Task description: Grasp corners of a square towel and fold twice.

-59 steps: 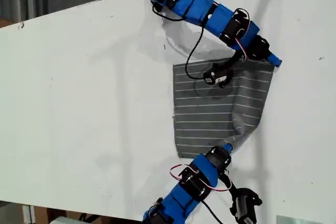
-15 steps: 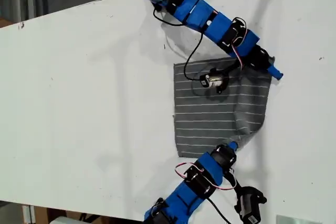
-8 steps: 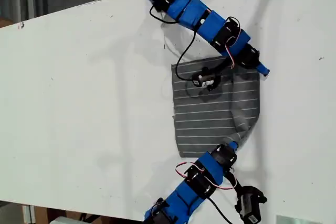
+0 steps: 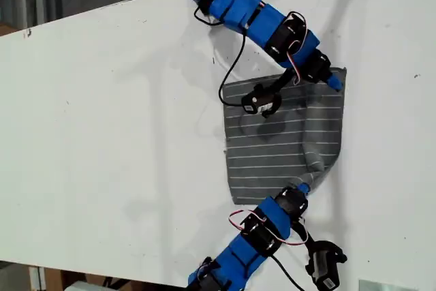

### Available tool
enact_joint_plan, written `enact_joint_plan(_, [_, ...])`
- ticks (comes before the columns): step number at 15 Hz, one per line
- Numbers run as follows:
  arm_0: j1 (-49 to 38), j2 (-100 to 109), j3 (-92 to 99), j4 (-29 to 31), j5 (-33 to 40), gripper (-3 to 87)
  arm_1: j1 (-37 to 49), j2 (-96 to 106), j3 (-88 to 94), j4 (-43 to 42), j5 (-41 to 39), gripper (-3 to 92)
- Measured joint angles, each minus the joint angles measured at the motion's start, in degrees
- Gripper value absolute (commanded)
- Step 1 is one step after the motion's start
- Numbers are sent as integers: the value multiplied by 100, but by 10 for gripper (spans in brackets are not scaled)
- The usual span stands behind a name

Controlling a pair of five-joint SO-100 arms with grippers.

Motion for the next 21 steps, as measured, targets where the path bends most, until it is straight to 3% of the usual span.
enact_joint_plan(6, [26,-105,0,-123,18,-1,-466,703,1327,-53,1134,244])
enact_joint_plan(9, [26,-114,0,-141,44,-1,-545,888,1670,-229,1301,239])
enact_joint_plan(17, [44,-114,0,-141,44,-1,-773,-97,1916,-2505,1397,236])
enact_joint_plan(21, [53,-114,0,-141,44,-1,-677,-167,1907,-2733,1204,199])
